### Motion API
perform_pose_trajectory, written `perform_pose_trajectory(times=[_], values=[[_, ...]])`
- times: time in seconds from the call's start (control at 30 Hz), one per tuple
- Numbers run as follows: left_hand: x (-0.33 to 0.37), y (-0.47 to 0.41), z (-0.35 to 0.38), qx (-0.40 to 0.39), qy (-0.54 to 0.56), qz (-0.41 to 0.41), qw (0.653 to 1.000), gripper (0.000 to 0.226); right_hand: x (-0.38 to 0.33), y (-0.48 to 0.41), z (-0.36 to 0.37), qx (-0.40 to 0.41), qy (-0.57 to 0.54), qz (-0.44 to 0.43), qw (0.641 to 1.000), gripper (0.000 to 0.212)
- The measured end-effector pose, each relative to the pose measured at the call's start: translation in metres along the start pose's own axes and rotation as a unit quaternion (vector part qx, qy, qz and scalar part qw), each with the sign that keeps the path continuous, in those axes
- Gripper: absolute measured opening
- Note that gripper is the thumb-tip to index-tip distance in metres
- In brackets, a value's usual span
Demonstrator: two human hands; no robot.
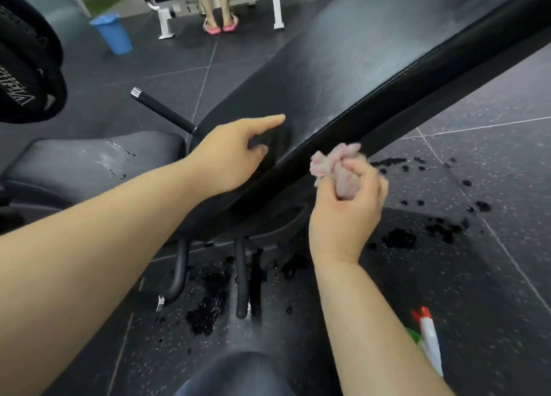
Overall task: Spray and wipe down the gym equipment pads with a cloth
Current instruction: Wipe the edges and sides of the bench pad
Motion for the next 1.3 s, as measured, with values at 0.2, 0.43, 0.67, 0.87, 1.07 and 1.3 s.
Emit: perform_pose_trajectory(times=[0.2,0.43,0.67,0.87,1.07,1.3], values=[[0.027,-0.019,0.035,-0.032,0.036,0.003,0.999,0.053,0.0,-0.007,0.034,-0.014,0.058,-0.112,0.992,0.012],[0.043,-0.013,0.026,0.061,-0.003,-0.013,0.998,0.045,0.004,-0.028,-0.007,0.005,-0.012,-0.071,0.997,0.022],[0.103,-0.049,0.029,0.114,0.06,0.013,0.992,0.047,-0.051,-0.131,-0.055,0.154,-0.043,-0.149,0.976,0.023],[0.098,-0.046,0.035,0.138,0.043,0.009,0.99,0.052,-0.038,-0.092,-0.019,0.1,0.009,-0.252,0.962,0.018],[0.097,-0.033,0.056,0.121,0.07,0.034,0.99,0.052,-0.023,-0.079,-0.017,-0.042,0.042,-0.297,0.953,0.018],[0.113,0.027,0.103,0.175,0.013,0.213,0.961,0.039,0.099,-0.084,-0.029,-0.394,-0.145,0.296,0.858,0.032]])
Point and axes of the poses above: each hand's wrist, its own y-axis away from the middle knuckle, its own z-axis out of the palm, x = y × z, the point moved 8 cm from there along -y, towards the middle knuckle, and after that the axes turned 15 degrees about y, right-handed, at the moved point
